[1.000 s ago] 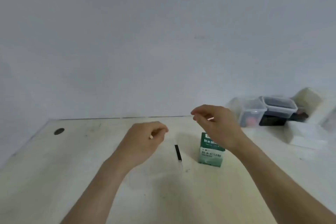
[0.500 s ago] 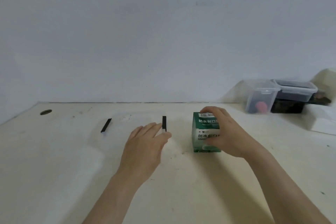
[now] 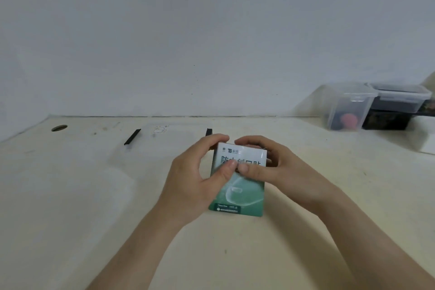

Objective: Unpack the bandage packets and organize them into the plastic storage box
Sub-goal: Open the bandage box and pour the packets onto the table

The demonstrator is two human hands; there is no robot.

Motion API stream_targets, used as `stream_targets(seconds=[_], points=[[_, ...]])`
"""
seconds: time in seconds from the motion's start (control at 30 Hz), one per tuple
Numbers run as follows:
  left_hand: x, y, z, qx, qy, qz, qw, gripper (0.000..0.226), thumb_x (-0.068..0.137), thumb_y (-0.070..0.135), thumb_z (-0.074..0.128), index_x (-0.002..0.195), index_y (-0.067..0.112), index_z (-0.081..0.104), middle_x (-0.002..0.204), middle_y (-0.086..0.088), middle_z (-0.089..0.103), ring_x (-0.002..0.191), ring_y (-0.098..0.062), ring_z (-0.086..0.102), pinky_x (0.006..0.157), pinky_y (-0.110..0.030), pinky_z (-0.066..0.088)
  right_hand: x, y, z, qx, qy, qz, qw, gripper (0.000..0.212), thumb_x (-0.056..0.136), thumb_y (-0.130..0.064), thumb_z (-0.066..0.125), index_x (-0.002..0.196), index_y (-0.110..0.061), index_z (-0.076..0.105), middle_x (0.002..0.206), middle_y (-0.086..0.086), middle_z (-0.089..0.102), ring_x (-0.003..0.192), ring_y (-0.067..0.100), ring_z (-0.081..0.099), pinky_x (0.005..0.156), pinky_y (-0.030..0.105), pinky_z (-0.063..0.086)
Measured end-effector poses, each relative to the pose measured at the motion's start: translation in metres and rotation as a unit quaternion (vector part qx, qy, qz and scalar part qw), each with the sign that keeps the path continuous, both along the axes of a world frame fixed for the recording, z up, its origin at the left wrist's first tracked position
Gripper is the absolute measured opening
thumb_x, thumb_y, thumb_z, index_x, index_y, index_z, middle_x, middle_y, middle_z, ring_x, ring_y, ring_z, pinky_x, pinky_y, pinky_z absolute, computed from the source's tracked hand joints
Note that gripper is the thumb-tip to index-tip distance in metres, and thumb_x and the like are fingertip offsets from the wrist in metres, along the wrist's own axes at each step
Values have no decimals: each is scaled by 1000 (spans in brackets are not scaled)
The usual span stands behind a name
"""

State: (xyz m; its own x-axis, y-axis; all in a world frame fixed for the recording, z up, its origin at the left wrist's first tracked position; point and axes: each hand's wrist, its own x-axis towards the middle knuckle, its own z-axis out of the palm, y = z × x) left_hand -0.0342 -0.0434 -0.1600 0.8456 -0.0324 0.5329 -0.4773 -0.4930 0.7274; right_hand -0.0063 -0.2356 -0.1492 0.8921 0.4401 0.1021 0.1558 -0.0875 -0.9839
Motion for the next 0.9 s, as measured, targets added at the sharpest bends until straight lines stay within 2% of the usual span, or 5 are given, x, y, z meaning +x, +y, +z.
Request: stream_targets(seconds=[0.13,0.27,0.37,0.67,0.9], points=[[2,0,-2,-42,19,10,999,31,83,27,74,112,33,63,104,15,67,103,4,60,79,-18,55,3,-5,-1,32,47,25,998,59,67,-6,85,118,-23,60,112,9,69,104,28,68,93,43,54],[3,2,1,31,-82,41,995,32,74,31,75,105,37,69,116,17,60,114,-5,54,95,-10,37,4,-6,1,60,50,-3,997,40,72,-17,81,109,-16,67,109,15,71,101,35,67,92,42,51],[3,0,3,82,-131,43,987,18,77,30,74,95,31,76,105,15,61,100,-11,56,88,-11,40,2,-6,3,47,48,-25,997,37,73,-25,80,107,-17,69,104,15,72,96,37,68,86,43,50],[6,3,3,256,-261,61,929,14,85,12,61,81,9,74,80,-1,67,70,-20,61,65,-31,48,-5,1,9,21,33,-55,998,46,65,-34,77,104,-11,69,92,12,74,71,15,69,55,17,48],[2,5,10,283,-235,57,928,11,80,12,54,74,8,63,72,-1,57,63,-18,53,59,-30,44,-8,0,13,-9,3,-28,1000,44,68,-36,77,105,-15,68,98,9,74,87,20,72,71,29,56]])
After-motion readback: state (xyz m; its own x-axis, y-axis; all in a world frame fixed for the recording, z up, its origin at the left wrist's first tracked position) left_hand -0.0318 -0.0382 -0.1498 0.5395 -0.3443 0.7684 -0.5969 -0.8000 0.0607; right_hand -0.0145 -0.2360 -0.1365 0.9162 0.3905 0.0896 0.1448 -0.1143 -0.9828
